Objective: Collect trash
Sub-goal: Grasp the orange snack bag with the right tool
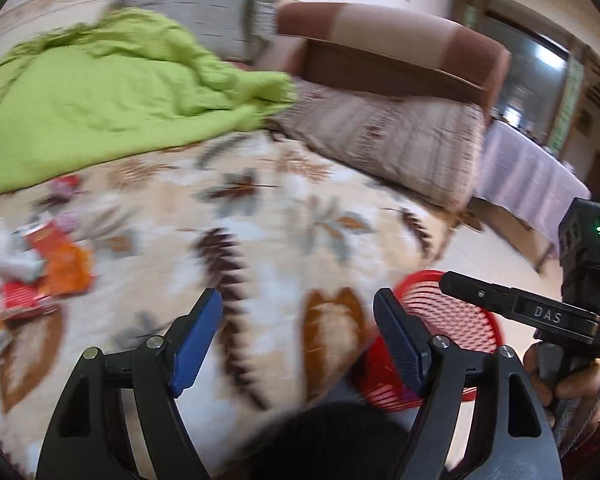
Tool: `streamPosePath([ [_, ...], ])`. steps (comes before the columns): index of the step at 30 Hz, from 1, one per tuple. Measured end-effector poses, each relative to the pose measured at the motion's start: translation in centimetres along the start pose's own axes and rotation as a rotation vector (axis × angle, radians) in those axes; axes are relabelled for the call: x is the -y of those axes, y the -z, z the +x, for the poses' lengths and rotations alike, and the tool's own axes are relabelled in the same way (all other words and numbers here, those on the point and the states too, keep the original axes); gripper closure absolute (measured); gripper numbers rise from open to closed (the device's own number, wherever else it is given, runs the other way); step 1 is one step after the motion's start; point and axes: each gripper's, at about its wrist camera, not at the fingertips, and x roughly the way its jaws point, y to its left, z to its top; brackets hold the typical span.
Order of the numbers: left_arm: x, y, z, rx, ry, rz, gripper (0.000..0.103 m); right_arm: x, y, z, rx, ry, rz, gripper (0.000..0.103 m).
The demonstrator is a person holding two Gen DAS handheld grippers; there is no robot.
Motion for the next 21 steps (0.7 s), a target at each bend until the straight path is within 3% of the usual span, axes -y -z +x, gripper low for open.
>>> streamPosePath([
  [12, -13.8, 6.0, -5.6, 0.048, -0.303, -0.156, 0.025, -14.0, 3.1, 7.8, -0.119, -0.155, -0.232, 0.035],
  [21, -20.3, 7.3, -7.7, 0.076, -0.396, -0.293, 0.025, -19.6, 5.1, 12.3, -0.203, -0.164, -0.320, 0.034],
])
